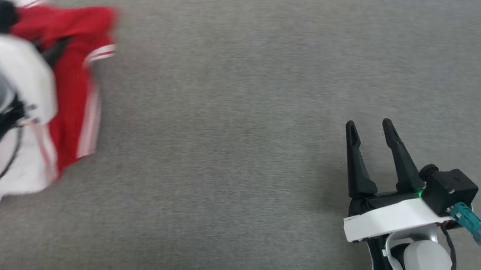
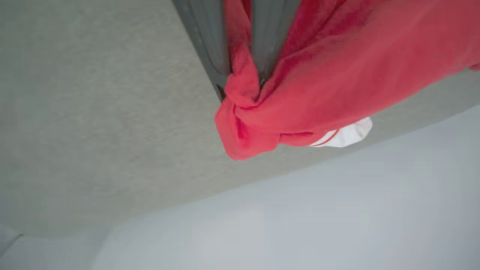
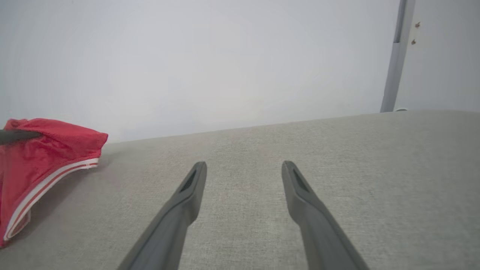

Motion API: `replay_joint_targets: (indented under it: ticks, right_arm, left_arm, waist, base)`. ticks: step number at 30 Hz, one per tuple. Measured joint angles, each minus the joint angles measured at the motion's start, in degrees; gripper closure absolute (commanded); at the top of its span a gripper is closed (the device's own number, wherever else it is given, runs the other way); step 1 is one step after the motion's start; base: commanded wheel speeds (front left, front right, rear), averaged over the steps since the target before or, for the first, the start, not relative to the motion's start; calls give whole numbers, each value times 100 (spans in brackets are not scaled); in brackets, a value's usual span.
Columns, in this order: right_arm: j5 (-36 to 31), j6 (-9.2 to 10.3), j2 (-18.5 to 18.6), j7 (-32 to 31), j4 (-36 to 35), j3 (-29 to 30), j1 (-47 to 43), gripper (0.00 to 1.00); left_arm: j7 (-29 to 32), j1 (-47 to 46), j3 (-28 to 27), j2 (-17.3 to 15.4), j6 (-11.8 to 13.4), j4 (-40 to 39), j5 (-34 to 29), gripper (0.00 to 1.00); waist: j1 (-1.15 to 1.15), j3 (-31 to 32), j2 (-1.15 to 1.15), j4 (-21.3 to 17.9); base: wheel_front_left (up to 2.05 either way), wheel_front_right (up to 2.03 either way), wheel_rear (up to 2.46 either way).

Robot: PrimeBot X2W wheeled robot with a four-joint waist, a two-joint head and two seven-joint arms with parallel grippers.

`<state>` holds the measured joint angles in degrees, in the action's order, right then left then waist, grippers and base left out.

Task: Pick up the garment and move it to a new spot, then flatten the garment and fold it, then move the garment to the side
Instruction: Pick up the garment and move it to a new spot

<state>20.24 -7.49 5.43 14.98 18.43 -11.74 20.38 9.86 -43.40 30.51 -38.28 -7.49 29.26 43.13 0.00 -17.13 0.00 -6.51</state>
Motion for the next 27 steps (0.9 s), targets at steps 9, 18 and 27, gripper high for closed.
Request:
replay_joint_targets:
  ticks: [9,18,27]
  right_arm:
    - [257,0,-204,-1,-105,79,-105,0]
    - [1024,0,-231,0,-201,-74,10,0]
    - [1492,0,-227,0,-219,10,-185,0]
  left_arm:
    - [555,-1109,1573,335,0,-1437,825,100]
    - [932,-2248,3712,703,-1,-1951,2056,100]
    - [1424,-2378,4268,280,-1,-1118,1845,100]
  waist:
    - [0,-38,0,-701]
    - [0,-353,0,-1790]
    - [0,-700,0,-2615]
  base:
    - [0,0,0]
    - [0,0,0]
    - [0,0,0]
